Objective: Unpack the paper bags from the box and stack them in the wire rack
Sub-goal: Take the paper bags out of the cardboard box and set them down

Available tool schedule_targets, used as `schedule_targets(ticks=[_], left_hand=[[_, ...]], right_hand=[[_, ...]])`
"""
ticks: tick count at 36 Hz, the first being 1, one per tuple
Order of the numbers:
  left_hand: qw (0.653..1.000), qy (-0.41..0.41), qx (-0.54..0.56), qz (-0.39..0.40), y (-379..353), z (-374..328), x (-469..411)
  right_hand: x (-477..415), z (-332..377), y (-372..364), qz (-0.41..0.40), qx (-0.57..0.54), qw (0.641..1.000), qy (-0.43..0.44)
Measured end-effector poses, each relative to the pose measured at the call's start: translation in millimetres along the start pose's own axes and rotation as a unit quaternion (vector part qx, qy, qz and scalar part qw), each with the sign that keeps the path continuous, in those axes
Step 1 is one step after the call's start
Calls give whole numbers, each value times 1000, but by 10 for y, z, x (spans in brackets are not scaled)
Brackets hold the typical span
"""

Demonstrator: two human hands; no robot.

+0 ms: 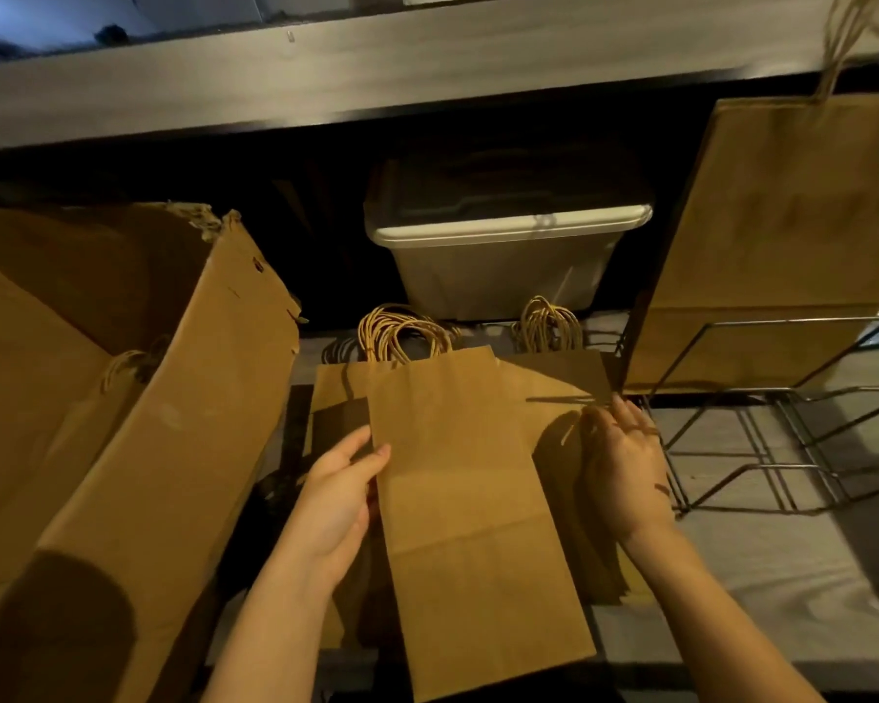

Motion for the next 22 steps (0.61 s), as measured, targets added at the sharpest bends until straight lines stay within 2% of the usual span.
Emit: schedule_targets(ticks=[2, 4, 7, 8, 12, 13, 16, 20, 22], left_hand=[[1000, -5, 14, 0, -58, 9, 0], [1000, -8, 17, 6, -119, 20, 16], [1000, -6, 16, 10, -187, 45, 15], [1000, -5, 17, 6, -208, 53, 5], [1000, -9, 10, -23, -332, 71, -22], [999, -12, 6, -30, -363, 77, -27], [999, -21, -26, -36, -463, 96, -23], [993, -24, -113, 5, -607, 149, -7], [984, -24, -174, 41, -679, 199, -12]], right_hand=[[85, 65, 21, -35, -113, 992, 41], [194, 165, 110, -7, -282, 959, 24], [368, 361, 284, 127, -497, 857, -40], [420, 392, 323, 167, -523, 834, -48], [551, 348, 308, 300, -538, 785, -61], [564, 322, 288, 324, -525, 785, -57], [608, 229, 205, 343, -437, 830, -46], [631, 73, 118, 232, -407, 880, -83], [622, 20, 116, 168, -409, 892, -96]])
Point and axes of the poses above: each hand's wrist, its own x-axis away from the middle knuckle, its own y-axis out of the back of the hand, z = x × y, the point moved 2 cm from there along -x, towards the middle knuckle, and after that the axes turned 8 degrees about -x, right-handed, at the moved point
